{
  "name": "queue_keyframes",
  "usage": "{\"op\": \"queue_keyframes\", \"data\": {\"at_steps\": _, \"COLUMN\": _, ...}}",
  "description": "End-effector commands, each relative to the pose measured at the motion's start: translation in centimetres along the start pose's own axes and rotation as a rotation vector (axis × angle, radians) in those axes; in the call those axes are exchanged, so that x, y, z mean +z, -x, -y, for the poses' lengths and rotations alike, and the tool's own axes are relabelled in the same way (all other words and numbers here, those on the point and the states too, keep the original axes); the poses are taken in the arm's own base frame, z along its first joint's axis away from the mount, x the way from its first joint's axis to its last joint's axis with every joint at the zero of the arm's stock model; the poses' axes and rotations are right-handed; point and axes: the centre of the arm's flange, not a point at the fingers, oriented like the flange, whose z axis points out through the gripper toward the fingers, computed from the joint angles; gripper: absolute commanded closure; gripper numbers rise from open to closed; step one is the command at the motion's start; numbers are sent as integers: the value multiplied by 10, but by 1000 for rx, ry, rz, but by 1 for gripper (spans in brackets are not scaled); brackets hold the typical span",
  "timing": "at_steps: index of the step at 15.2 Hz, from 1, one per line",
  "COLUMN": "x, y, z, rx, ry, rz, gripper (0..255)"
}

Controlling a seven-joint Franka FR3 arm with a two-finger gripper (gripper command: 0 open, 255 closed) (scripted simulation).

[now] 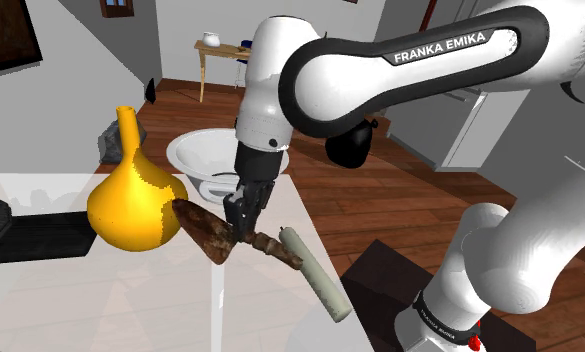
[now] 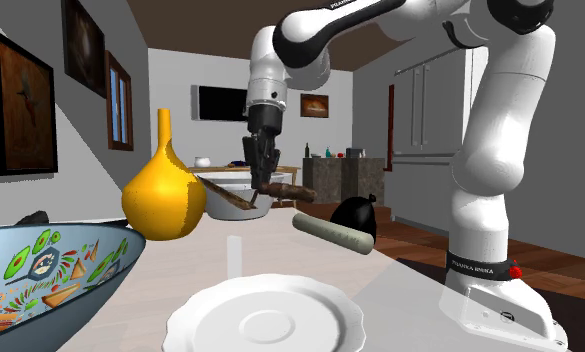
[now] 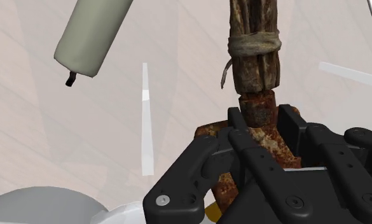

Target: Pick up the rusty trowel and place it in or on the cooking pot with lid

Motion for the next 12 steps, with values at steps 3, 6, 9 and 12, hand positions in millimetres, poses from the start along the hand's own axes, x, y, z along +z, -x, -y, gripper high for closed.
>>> {"op": "queue_keyframes", "data": {"at_steps": 3, "x": -21, "y": 1, "z": 3, "rx": 0, "ry": 0, "rz": 0, "gripper": 255}}
{"op": "queue_keyframes", "data": {"at_steps": 6, "x": -37, "y": 1, "z": 6, "rx": 0, "ry": 0, "rz": 0, "gripper": 255}}
{"op": "queue_keyframes", "data": {"at_steps": 9, "x": -52, "y": 1, "z": 9, "rx": 0, "ry": 0, "rz": 0, "gripper": 255}}
{"op": "queue_keyframes", "data": {"at_steps": 12, "x": -68, "y": 1, "z": 12, "rx": 0, "ry": 0, "rz": 0, "gripper": 255}}
